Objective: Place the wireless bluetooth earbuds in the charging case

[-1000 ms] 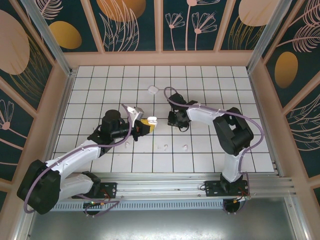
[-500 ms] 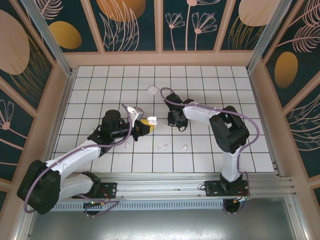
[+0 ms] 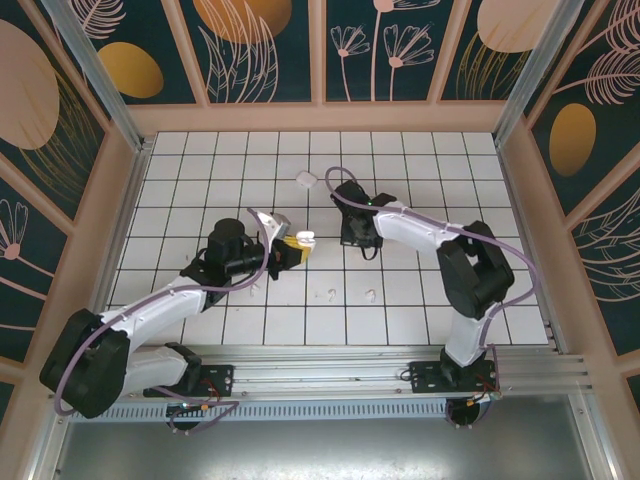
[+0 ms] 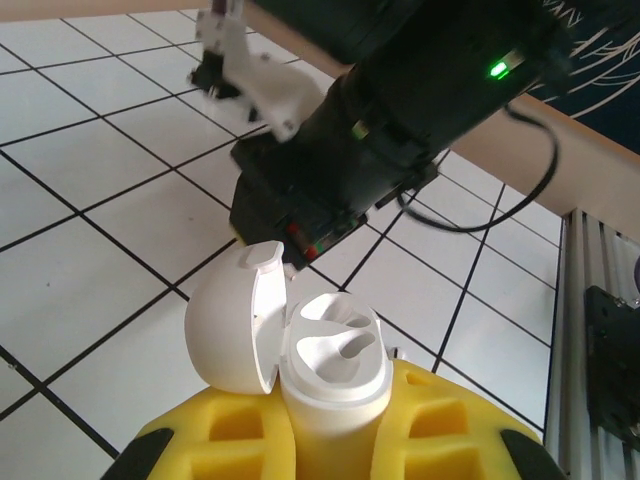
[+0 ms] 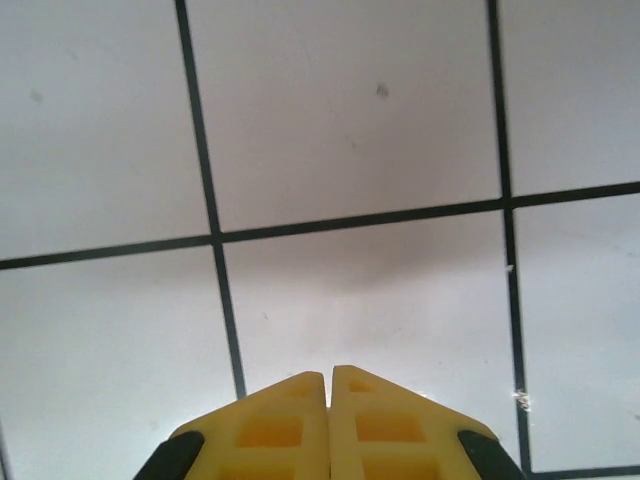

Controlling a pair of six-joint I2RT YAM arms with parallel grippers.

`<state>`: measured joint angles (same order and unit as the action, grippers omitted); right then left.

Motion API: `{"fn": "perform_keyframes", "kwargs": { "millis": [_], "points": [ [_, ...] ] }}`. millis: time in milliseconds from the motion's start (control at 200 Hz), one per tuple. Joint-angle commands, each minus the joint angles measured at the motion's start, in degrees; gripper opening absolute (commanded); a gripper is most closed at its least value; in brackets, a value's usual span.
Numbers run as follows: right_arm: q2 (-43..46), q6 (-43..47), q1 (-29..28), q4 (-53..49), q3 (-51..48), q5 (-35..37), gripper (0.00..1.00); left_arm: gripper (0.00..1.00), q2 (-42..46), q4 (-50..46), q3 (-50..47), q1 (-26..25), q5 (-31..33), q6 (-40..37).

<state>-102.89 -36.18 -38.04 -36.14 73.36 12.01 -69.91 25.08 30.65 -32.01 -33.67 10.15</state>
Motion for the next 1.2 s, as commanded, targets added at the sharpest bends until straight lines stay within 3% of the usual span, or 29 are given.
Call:
{"fn": "perform_keyframes", "kwargs": {
  "millis": [0, 485, 836, 1196],
  "points": [
    [4.8, -1.0, -0.7, -2.4, 1.8, 4.8, 0.07, 0.00, -1.4, 7.1, -0.5, -0.8, 1.4, -0.1],
    [24.4, -3.9, -8.5, 0.7, 2.8, 12.8, 0.03, 0.00, -9.2, 17.2, 4.7, -2.9, 7.6, 0.5],
    [28.3, -2.9, -13.1, 10.0, 0.4, 15.1, 0.03, 0.00, -16.3, 23.3, 9.9, -7.7, 11.3, 3.2],
    [30.2, 0.1, -15.7, 18.3, -5.1, 15.4, 0.03, 0.00, -17.1, 25.2, 11.5, -8.0, 10.4, 5.5]
  ]
}}
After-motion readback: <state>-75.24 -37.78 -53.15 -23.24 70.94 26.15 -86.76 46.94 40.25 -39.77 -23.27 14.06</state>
